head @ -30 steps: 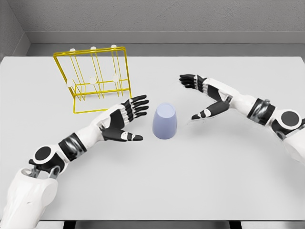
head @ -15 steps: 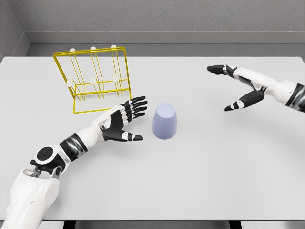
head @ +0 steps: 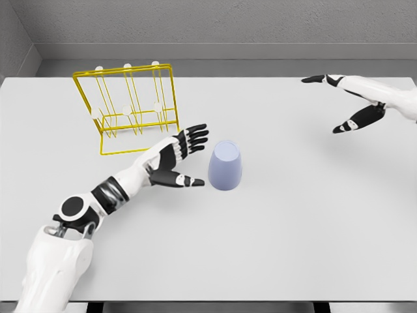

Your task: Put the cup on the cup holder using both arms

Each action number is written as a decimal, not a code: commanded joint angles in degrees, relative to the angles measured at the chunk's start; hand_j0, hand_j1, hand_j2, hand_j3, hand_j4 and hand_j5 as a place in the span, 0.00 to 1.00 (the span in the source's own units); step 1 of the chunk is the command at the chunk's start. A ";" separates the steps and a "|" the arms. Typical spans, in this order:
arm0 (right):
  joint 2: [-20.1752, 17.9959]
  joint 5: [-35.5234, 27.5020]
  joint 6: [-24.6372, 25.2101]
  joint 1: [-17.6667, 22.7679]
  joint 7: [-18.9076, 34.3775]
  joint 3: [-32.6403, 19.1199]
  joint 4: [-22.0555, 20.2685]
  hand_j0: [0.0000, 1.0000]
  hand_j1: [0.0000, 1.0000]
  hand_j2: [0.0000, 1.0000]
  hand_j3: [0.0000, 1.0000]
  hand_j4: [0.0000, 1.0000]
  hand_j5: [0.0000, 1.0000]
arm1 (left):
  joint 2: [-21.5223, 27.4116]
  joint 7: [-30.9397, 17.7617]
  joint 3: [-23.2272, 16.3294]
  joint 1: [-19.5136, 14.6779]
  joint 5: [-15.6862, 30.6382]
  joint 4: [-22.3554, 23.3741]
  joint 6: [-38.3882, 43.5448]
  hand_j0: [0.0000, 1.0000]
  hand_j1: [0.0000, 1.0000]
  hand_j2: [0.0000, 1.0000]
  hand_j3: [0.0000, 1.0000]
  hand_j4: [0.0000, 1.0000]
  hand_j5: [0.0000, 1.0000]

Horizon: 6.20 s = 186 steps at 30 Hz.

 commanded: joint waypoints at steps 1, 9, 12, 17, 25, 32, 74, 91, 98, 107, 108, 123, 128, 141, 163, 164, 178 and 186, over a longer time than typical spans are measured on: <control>-0.43 -0.28 0.12 0.00 0.01 -0.11 -0.21 1.00 1.00 1.00 1.00 1.00 1.00 | -0.95 -0.01 -0.05 0.00 -0.27 0.99 -0.02 1.00 1.00 1.00 1.00 1.00 1.00; -0.08 -0.36 0.12 0.00 0.01 -0.37 0.23 1.00 1.00 1.00 1.00 1.00 1.00 | -2.18 -0.01 -0.23 -1.14 -0.45 3.28 0.06 1.00 1.00 1.00 1.00 1.00 1.00; -0.17 -0.36 0.12 -0.09 0.01 -0.37 0.31 1.00 1.00 1.00 1.00 1.00 1.00 | -2.97 -0.01 -0.14 -1.14 -2.21 3.81 -0.02 1.00 1.00 1.00 1.00 1.00 1.00; -0.34 -0.36 0.12 -0.09 0.01 -0.37 0.31 1.00 1.00 1.00 1.00 1.00 1.00 | -2.97 -0.01 -0.14 -1.14 -2.21 3.81 -0.02 1.00 1.00 1.00 1.00 1.00 1.00; -0.34 -0.36 0.12 -0.09 0.01 -0.28 0.93 1.00 1.00 1.00 1.00 1.00 1.00 | -3.06 -0.01 0.12 -1.32 -2.29 4.51 0.06 1.00 1.00 1.00 1.00 1.00 1.00; -0.34 -0.36 0.12 -0.26 0.01 -0.28 1.98 1.00 1.00 1.00 1.00 1.00 1.00 | -3.24 -0.01 -0.23 -1.23 -4.05 4.51 0.06 1.00 1.00 1.00 1.00 1.00 1.00; -0.34 -0.36 0.12 -2.20 0.01 -0.37 3.21 1.00 1.00 1.00 1.00 1.00 1.00 | -5.70 -0.01 -1.55 -2.64 -4.58 6.27 0.06 1.00 1.00 1.00 1.00 1.00 1.00; -0.34 -0.36 0.12 -2.11 0.01 -0.37 3.21 1.00 1.00 1.00 1.00 1.00 1.00 | -5.88 -0.01 -1.72 -3.25 -4.58 7.06 0.06 1.00 1.00 1.00 1.00 1.00 1.00; -0.25 -0.36 0.12 -2.20 0.01 -0.28 3.21 1.00 1.00 1.00 1.00 1.00 1.00 | -6.23 -0.01 -1.72 -3.25 -4.58 7.06 -0.02 1.00 1.00 1.00 1.00 1.00 1.00; 0.10 -0.28 0.12 -2.02 0.01 -0.02 3.21 1.00 1.00 1.00 1.00 1.00 1.00 | -6.49 -0.01 -2.43 -3.25 -4.49 7.14 -0.20 1.00 1.00 1.00 1.00 1.00 1.00; 0.10 -0.28 0.12 -2.02 0.01 -0.02 3.21 1.00 1.00 1.00 1.00 1.00 1.00 | -6.49 -0.01 -2.51 -3.25 -4.49 7.14 -0.20 1.00 1.00 1.00 1.00 1.00 1.00; 0.01 -0.28 0.12 -2.11 0.01 -0.11 3.30 1.00 1.00 1.00 1.00 1.00 1.00 | -6.49 -0.01 -2.43 -3.16 -4.49 7.14 -0.02 0.60 0.60 0.60 0.60 0.60 0.60; -0.08 -0.28 0.12 -2.11 0.01 -0.19 3.21 1.00 1.00 1.00 1.00 1.00 1.00 | -6.40 -0.01 -2.43 -3.16 -4.49 7.23 -0.02 0.51 0.51 0.51 0.51 0.51 0.51; -0.17 -0.28 0.12 -2.02 0.01 -0.11 3.21 1.00 1.00 1.00 1.00 1.00 1.00 | -6.05 -0.01 -2.16 -2.99 -4.05 7.32 -0.11 0.44 0.44 0.44 0.44 0.44 0.44; 0.01 -0.28 0.12 -1.93 0.01 -0.11 3.21 1.00 1.00 1.00 1.00 1.00 1.00 | -0.78 -0.01 -0.05 2.55 7.11 -10.61 0.33 0.43 0.43 0.43 0.43 0.43 0.43; 0.01 -0.28 0.12 -2.02 0.01 -0.02 3.21 1.00 1.00 1.00 1.00 1.00 1.00 | -0.34 -0.01 -0.05 2.55 7.29 -10.61 0.33 0.43 0.43 0.43 0.43 0.43 0.43; 0.18 -0.28 0.12 -2.02 0.10 0.07 3.21 1.00 1.00 1.00 1.00 1.00 1.00 | 3.71 -0.01 1.26 2.28 13.70 -12.81 0.41 0.42 0.42 0.42 0.42 0.42 0.42; 0.18 -0.28 0.12 -2.02 0.10 0.07 3.21 1.00 1.00 1.00 1.00 1.00 1.00 | 5.20 -0.01 2.50 1.05 15.81 -12.81 0.42 0.42 0.42 0.42 0.42 0.42 0.42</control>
